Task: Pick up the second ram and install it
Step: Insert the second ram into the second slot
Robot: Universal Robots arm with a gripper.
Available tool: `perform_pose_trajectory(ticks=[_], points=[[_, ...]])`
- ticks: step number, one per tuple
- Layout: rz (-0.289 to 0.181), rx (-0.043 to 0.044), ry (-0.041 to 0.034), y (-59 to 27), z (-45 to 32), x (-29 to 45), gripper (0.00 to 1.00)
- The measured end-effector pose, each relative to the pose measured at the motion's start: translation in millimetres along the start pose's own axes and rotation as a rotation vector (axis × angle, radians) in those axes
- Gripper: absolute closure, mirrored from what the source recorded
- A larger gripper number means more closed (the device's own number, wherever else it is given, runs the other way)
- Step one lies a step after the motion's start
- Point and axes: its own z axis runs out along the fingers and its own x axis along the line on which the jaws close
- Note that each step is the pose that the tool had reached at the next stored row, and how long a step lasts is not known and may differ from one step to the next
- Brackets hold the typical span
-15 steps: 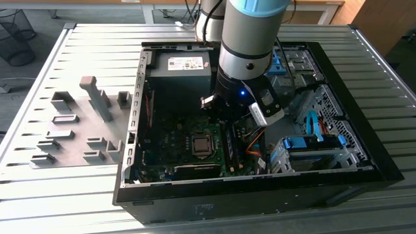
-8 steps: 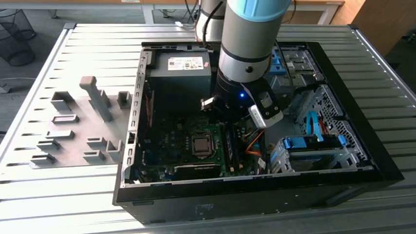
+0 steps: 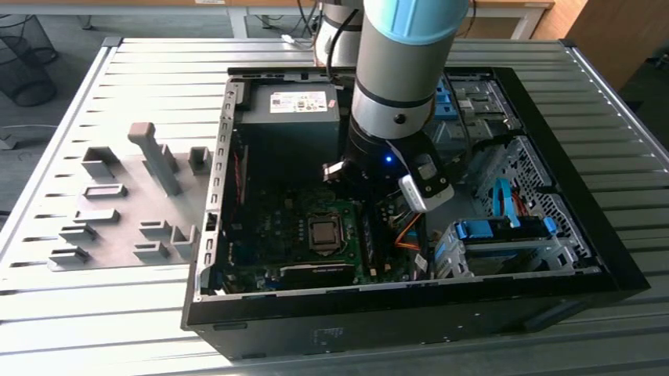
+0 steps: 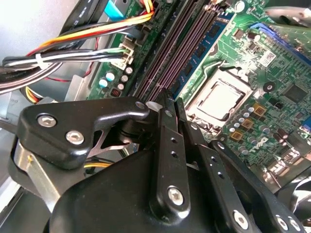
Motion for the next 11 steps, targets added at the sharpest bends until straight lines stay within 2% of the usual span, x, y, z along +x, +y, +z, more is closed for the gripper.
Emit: perform_pose_trajectory(ticks=[11], points=[[0.001, -0.0001, 0.0000, -0.4, 0.3, -0.7, 0.86]])
